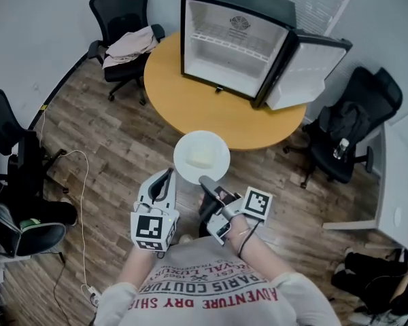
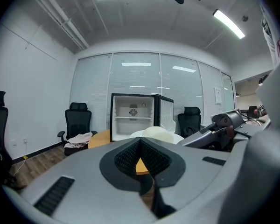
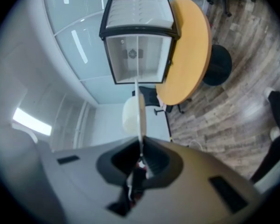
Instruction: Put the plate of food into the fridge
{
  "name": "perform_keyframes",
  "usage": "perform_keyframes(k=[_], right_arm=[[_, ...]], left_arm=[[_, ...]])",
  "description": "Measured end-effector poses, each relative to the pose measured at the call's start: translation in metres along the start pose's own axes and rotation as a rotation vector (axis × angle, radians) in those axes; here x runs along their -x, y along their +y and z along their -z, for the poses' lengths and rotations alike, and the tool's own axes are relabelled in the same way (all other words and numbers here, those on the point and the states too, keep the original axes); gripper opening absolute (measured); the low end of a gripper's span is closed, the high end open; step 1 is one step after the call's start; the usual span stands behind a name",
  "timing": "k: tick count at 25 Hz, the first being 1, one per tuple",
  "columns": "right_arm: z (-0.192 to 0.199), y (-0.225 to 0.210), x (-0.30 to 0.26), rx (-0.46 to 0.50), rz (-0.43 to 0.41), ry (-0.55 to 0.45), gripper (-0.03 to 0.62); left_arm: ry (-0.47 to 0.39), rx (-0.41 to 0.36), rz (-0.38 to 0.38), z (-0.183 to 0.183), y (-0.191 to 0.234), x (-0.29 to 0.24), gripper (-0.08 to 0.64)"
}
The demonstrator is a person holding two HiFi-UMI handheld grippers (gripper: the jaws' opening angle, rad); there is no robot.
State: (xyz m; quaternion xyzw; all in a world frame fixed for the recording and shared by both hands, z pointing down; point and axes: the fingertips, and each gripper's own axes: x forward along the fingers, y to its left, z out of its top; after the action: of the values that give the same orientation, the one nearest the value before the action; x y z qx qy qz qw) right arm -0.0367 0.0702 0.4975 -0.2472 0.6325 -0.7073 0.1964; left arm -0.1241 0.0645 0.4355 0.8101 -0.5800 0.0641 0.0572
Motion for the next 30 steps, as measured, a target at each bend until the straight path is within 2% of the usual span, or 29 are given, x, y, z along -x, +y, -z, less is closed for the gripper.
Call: perform_keyframes(k=[8, 13, 22, 30], right_arm=[[-0.101, 0.021, -0.046, 0.042, -0.011, 0.071, 0.037], [-0.15, 0.03, -0.061, 0.045, -0.02, 0.089, 0.037], [-0.216, 0.034, -0.096, 0.021, -0.022, 0.026, 0.037], [-0.264, 0.055, -0.154, 0.014, -0.057, -0.111, 0.037]], left_arm=[[-0.029, 0.012, -0.066, -0.026, 0.011, -0.105, 0.023], [-0.036, 0.012, -0.08, -0.035, 0.008, -0.156, 0.025], [-0.034, 0.014, -0.022, -0.045, 0.022, -0.236, 0.023], [-0.047, -0.02, 0.112, -0.069, 0.065, -0.312, 0.023]])
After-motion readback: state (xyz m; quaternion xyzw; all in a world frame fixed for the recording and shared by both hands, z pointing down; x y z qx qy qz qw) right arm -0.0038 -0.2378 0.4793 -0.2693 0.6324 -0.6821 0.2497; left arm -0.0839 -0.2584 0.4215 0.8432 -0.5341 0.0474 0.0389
